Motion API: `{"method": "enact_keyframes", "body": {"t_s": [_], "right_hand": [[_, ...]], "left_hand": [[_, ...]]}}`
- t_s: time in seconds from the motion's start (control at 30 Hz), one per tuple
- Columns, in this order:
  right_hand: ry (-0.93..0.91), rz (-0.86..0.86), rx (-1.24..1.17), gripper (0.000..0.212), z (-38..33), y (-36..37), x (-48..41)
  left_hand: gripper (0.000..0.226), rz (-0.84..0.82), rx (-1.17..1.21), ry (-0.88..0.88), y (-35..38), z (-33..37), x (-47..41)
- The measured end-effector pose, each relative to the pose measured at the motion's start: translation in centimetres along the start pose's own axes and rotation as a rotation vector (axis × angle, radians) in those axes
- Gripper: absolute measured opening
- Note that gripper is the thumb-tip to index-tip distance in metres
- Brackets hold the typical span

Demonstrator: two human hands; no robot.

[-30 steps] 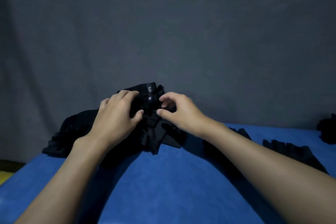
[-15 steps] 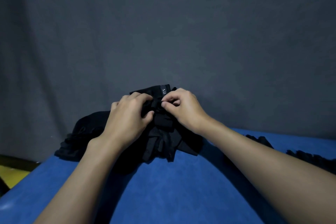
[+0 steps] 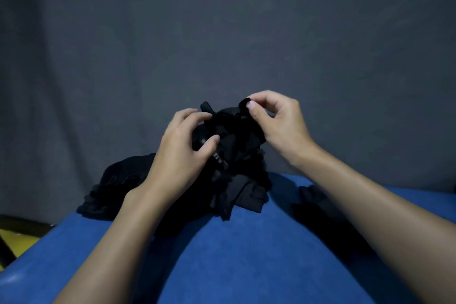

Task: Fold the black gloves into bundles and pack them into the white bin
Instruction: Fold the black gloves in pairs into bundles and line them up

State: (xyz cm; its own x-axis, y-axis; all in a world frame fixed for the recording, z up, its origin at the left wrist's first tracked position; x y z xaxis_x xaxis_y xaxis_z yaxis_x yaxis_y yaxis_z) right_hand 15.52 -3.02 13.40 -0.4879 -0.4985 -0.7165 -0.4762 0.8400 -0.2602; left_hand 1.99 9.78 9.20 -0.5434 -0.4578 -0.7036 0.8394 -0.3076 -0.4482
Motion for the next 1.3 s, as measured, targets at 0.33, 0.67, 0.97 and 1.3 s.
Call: {"method": "enact_keyframes", "body": {"t_s": [0.33,0.67,0.97,1.3], "right_hand": [[0.061,0.006,-0.006,0.017,-0.8,-8.8,4.1],[0.184,-0.048,-0.021,0.014,-0.7,-15.1,9.0],[0.350,-0.004,-0.189,0.037,0.7,-20.9,14.5],[0.265,0.180,0.042,0.026,1.2,-27.1,17.1]], "left_hand": [[0.033,-0.159,0.399,-0.078,5.0,6.2,1.0],[0.008,-0.314,0.430,0.063,10.8,13.3,3.6],[0.030,-0.154,0.618,-0.011,13.4,18.2,4.7],[0.007,-0.273,0.576,-0.114,19.0,21.2,6.6]]}}
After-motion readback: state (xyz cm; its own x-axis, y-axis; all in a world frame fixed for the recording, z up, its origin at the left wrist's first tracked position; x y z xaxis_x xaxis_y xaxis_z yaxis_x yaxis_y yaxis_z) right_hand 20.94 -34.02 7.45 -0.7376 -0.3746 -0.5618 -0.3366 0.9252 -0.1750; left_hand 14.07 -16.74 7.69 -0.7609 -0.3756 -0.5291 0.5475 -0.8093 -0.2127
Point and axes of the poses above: each hand's wrist, its own x-axis away from the middle knuckle, its own y-axis out of the palm, z = x × y, the point moved 6 cm from there along -x, towards the middle knuckle, and after that the axes turned 3 degrees about x, right-handed, at the moved point
